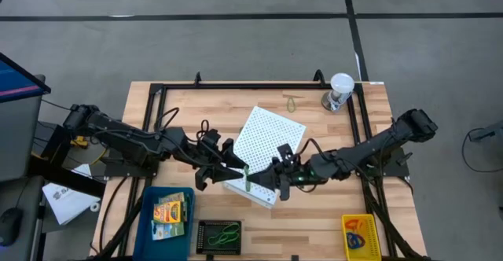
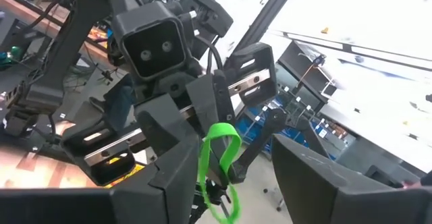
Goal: Pick & Place Office Desk Supplies
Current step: Put the green rubber band into the black bin
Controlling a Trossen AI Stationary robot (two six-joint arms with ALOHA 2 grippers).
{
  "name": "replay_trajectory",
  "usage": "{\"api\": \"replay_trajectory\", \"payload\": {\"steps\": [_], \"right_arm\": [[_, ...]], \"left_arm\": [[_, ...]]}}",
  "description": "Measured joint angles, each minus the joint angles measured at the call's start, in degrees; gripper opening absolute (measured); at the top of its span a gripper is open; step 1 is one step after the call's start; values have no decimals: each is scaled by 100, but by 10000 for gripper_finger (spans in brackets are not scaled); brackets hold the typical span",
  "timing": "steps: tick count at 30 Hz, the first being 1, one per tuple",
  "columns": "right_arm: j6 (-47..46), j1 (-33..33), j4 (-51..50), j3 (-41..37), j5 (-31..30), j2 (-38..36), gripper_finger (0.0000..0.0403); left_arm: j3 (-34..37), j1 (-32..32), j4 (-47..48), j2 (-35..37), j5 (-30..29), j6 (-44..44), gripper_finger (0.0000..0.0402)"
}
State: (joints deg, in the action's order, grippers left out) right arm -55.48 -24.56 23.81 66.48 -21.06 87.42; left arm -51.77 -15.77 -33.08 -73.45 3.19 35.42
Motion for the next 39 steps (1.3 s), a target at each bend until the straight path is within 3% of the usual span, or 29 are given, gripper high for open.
{"api": "replay_trajectory", "payload": {"steps": [10,32,39], "right_arm": [[13,35,-17,0,0,0,0],[-2,70,-107,0,-138,0,0],[2,61,-103,0,-138,0,0]], "left_arm": [[0,9,23,0,-152,87,148],[0,9,4,0,-170,152,9],[0,9,-65,0,-340,132,1]]}}
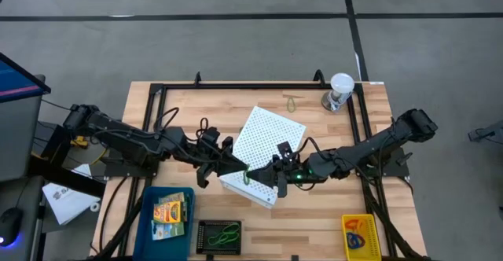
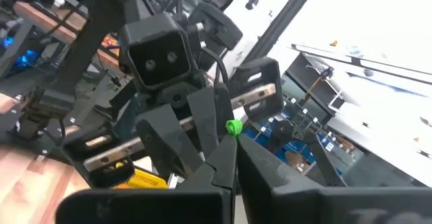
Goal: Pick & Place Office Desk Supplies
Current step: Put the green rubber band into the black bin
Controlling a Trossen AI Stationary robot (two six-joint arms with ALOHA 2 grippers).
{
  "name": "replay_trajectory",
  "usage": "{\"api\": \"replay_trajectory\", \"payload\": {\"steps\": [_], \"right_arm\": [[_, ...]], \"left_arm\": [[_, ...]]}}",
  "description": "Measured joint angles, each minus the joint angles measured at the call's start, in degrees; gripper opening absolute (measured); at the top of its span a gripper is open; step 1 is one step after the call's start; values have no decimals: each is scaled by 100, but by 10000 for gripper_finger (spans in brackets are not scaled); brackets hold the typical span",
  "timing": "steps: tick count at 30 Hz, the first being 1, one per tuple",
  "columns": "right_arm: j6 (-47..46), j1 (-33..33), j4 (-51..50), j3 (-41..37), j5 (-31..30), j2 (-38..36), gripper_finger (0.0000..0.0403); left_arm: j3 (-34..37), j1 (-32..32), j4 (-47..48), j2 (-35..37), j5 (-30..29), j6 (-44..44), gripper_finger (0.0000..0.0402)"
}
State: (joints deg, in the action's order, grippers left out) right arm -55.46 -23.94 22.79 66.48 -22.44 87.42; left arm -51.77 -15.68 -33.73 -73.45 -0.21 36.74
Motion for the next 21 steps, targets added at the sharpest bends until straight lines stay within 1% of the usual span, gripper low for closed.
{"api": "replay_trajectory", "payload": {"steps": [4,7,11,16,21], "right_arm": [[64,-59,39,0,-4,-6,3],[199,-113,134,0,-21,-6,16],[342,-141,347,0,-35,-6,52],[356,-195,358,0,-46,-4,101],[372,-238,364,0,-301,-4,147]], "left_arm": [[0,2,-250,0,-55,-42,1],[0,39,-258,0,-96,-47,0],[0,46,-255,0,-135,-76,0],[0,83,-198,0,-87,-82,0],[0,45,-98,0,16,-68,0]]}}
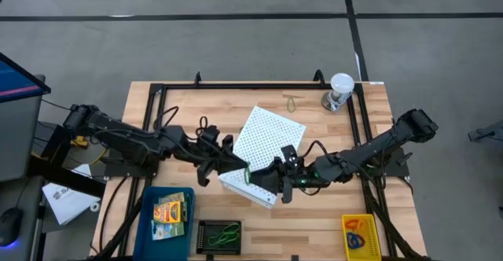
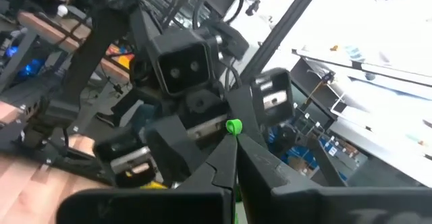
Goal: Pick & Place Office Desk Supplies
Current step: Put the green rubber band into the black bin
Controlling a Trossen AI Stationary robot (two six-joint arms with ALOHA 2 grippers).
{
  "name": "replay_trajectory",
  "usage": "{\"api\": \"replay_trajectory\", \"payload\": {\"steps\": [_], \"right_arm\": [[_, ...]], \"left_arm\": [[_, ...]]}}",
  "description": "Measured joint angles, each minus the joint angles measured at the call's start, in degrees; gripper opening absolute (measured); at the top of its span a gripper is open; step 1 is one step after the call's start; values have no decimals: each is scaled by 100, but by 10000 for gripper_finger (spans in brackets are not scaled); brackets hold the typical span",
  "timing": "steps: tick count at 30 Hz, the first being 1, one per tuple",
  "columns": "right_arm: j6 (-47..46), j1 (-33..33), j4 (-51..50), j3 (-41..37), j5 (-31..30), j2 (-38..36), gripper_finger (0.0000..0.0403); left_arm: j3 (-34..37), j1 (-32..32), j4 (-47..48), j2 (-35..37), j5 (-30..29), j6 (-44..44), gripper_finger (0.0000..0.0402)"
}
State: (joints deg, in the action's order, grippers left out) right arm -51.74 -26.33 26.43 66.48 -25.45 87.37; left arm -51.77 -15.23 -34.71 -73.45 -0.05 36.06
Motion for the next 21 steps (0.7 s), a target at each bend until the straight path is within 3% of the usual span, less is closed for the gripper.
{"api": "replay_trajectory", "payload": {"steps": [6,12,21], "right_arm": [[22,-17,90,0,-32,0,187],[99,-111,86,0,-399,0,195],[100,-146,106,0,-807,3,192]], "left_arm": [[0,-110,331,0,36,14,0],[0,-241,454,10,409,103,0],[-9,-625,2360,604,936,199,0]]}}
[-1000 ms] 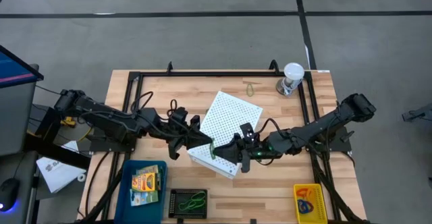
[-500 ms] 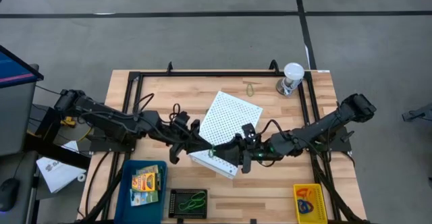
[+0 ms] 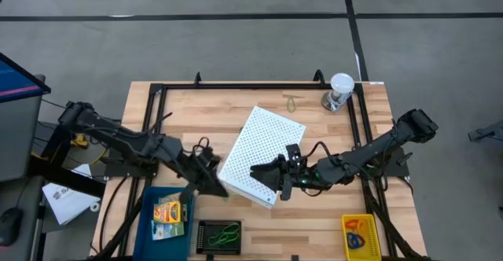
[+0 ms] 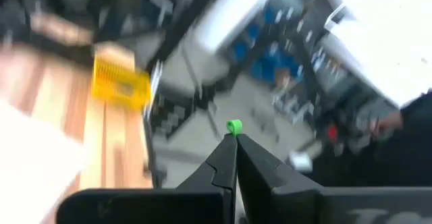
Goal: Pick & Place Office Desk Supplies
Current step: Put the green rubber band into the black bin
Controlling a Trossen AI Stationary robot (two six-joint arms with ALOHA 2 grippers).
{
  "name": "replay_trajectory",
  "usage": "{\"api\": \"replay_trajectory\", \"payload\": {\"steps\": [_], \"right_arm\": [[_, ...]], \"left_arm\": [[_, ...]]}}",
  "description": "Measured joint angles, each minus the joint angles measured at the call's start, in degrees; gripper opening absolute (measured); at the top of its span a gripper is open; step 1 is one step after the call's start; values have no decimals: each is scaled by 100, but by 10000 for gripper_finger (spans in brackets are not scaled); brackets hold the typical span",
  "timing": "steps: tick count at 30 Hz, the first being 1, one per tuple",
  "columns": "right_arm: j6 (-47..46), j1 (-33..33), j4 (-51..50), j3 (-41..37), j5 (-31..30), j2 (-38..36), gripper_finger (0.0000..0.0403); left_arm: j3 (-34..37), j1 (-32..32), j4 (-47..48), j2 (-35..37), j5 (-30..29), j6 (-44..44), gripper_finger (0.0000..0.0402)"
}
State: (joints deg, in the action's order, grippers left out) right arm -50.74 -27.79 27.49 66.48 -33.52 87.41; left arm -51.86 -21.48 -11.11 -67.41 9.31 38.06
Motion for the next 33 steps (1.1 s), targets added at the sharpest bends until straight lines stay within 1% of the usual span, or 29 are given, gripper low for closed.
{"api": "replay_trajectory", "payload": {"steps": [4,8,11,13,17,20,23,27,29,33], "right_arm": [[-9,-2,-15,0,-66,-30,192],[22,-110,-25,-2,-373,-67,192],[104,-241,-37,-2,-611,-113,192],[112,-314,-65,-2,-817,-121,192],[-135,-426,-269,-2,-1130,-124,191],[-507,-455,-617,-2,-1158,-170,191],[-676,-464,-929,-2,-1159,-218,191],[-691,-506,-1231,-4,-1153,-401,191],[-727,-568,-1582,-2,-1147,-571,191],[-779,-761,-2519,-2,-1159,-975,191]], "left_arm": [[0,-361,1057,239,12,165,0],[2,-880,1900,290,-32,570,0],[6,-1352,2362,184,-156,903,0],[9,-1605,2434,36,-217,1097,0],[9,-2027,2308,-465,-264,1471,0],[13,-2207,2016,-965,-269,1622,0],[13,-2207,1297,-1441,-247,1762,0],[13,-2068,331,-1925,-416,1966,0],[12,-2022,131,-2081,-529,2153,0],[11,-1929,118,-2307,-778,2399,0]]}}
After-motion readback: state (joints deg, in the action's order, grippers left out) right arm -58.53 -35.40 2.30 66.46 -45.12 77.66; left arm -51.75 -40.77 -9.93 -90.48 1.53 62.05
